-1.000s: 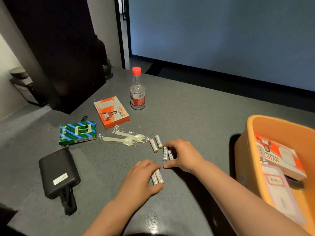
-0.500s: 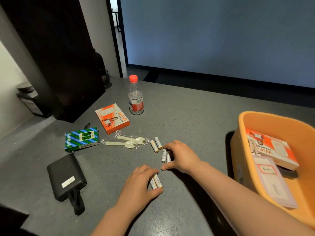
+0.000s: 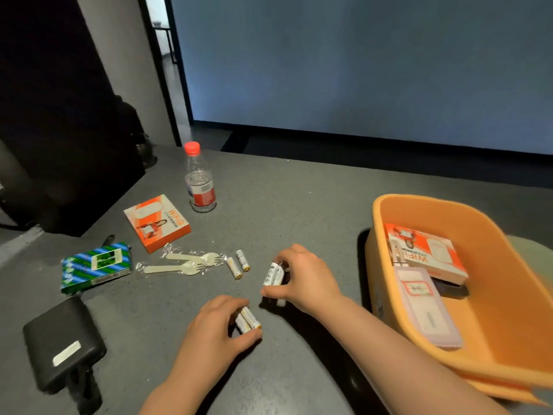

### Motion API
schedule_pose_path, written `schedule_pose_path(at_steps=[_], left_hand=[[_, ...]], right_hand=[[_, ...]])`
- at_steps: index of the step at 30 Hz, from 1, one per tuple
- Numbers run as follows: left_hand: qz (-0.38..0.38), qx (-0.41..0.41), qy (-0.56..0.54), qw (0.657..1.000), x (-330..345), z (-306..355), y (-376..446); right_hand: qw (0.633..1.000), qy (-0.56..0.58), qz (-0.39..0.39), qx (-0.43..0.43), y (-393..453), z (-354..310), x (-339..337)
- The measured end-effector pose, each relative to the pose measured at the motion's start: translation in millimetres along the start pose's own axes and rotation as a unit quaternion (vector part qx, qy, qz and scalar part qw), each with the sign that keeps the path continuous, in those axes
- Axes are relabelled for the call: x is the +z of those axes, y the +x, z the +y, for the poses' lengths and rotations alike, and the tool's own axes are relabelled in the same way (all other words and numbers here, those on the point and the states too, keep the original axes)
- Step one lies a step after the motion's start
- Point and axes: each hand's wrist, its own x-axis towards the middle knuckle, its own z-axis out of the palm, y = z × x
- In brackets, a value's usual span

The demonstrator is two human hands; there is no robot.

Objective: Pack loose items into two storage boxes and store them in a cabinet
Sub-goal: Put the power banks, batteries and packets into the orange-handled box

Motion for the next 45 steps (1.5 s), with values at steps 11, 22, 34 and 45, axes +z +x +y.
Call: schedule_pose_path(at_steps=[11, 22, 34, 45], left_hand=[[0.037, 0.173, -0.080, 0.981, 16.0, 135.8, 60.2], [-0.004, 0.231, -0.102, 0.968, 65.4, 204.9, 85.2], [-0.030, 0.254, -0.095, 0.962, 81.8, 219.2, 84.1], [-0.178, 0.336, 0.056, 0.923, 100.3, 271.7, 118.3]], right_hand=[[0.956, 0.149, 0.218, 0.127, -103.3, 83.2, -150.9], [0.955, -0.178, -0.101, 0.213, -105.7, 173.0, -161.8], [0.939, -0.179, -0.223, 0.190, -93.6, 198.1, -137.2], [0.984, -0.077, 0.043, 0.152, -161.8, 171.3, -200.2]])
